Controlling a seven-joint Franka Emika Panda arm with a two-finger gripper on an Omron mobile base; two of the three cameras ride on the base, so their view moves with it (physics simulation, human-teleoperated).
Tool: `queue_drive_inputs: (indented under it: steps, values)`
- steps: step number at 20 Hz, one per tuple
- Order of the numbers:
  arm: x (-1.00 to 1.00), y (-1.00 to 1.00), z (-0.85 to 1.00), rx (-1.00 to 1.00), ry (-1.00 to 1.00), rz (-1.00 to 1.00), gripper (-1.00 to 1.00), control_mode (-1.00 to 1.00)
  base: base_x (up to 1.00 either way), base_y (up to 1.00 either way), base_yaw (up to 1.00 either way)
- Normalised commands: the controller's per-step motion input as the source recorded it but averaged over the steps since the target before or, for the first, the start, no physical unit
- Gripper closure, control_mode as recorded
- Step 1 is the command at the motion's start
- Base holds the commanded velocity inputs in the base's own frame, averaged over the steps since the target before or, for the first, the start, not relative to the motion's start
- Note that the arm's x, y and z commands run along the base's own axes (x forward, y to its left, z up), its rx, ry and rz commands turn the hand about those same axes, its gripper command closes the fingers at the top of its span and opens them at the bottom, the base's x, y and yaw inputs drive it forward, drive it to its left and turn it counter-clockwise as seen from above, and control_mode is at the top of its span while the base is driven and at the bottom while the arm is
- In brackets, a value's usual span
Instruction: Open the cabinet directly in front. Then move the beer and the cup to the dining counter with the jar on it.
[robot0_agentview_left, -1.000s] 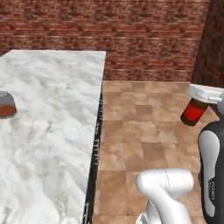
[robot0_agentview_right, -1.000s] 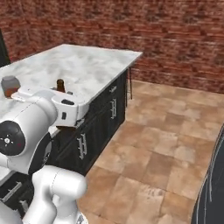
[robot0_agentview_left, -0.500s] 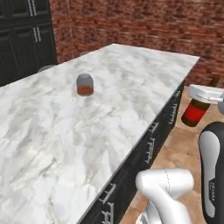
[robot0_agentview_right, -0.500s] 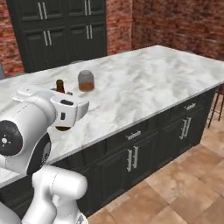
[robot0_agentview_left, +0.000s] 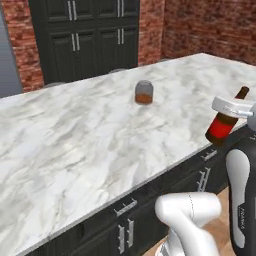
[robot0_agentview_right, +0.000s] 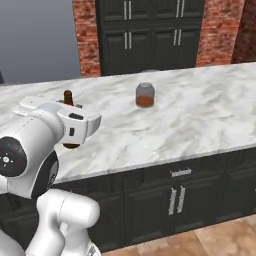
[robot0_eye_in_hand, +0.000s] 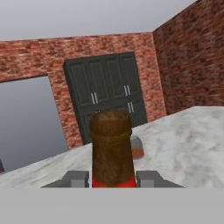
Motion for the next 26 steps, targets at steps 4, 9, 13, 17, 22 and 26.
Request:
queue_drive_inputs:
  steps: [4, 9, 13, 17, 22, 26]
  values:
    - [0.00, 0.00, 0.00, 0.00, 0.00, 0.00, 1.00, 1.00, -0.04, -0.94, 0.53]
    - [0.00, 0.00, 0.00, 0.00, 0.00, 0.00, 1.00, 1.00, 0.00, -1.00, 0.46]
    - [0.00, 0.00, 0.00, 0.00, 0.00, 0.00, 1.00, 1.00, 0.00, -1.00, 0.41]
    - [0.00, 0.00, 0.00, 0.00, 0.00, 0.00, 1.00, 1.00, -0.21, -1.00, 0.35]
    - [0.00, 0.00, 0.00, 0.00, 0.00, 0.00, 1.00, 1.00, -0.24, -1.00, 0.24]
    - [0.00, 0.00, 0.00, 0.00, 0.00, 0.00, 1.00, 1.00, -0.42, -0.82, -0.09]
